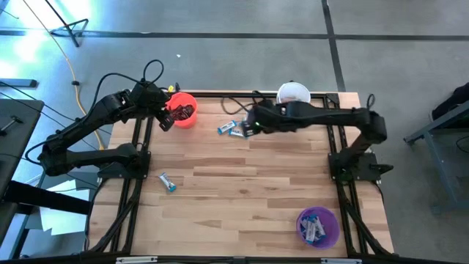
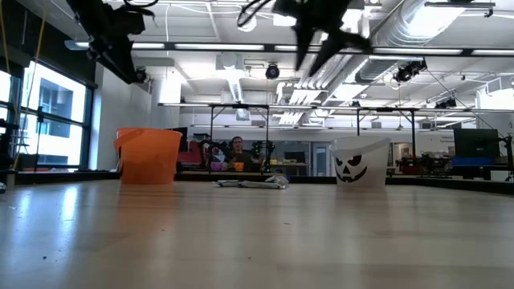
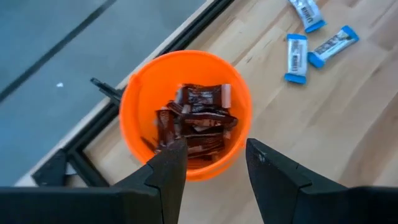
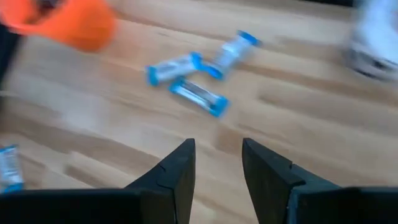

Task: Sort candy
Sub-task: Put the white chocolate into the violet bucket

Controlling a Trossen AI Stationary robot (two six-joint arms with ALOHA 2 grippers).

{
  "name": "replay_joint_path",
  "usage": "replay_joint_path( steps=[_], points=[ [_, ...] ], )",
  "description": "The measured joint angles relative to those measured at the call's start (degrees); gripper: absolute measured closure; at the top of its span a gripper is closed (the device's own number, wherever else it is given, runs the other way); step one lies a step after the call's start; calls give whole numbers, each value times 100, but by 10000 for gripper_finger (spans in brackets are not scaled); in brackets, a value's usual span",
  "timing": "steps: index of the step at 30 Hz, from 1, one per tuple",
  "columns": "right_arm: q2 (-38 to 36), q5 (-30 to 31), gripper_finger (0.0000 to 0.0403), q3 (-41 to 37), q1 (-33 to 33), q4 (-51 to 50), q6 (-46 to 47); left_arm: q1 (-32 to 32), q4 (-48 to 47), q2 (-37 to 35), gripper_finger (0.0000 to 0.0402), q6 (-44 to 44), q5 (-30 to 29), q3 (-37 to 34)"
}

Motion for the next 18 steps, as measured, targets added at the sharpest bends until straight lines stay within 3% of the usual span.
replay_joint_path(
  steps=[6, 13, 18],
  points=[
    [563, -816, 279, 0, -491, 1179, -1566, 55, 0, 1, 249, 261, -65, -2],
    [839, -2060, 279, 0, -871, 1199, -3336, 174, 2, 1, 249, 506, 138, 0],
    [841, -2513, 279, 0, -1045, 1213, -4657, 261, 13, 0, 249, 521, 138, 0]
  ],
)
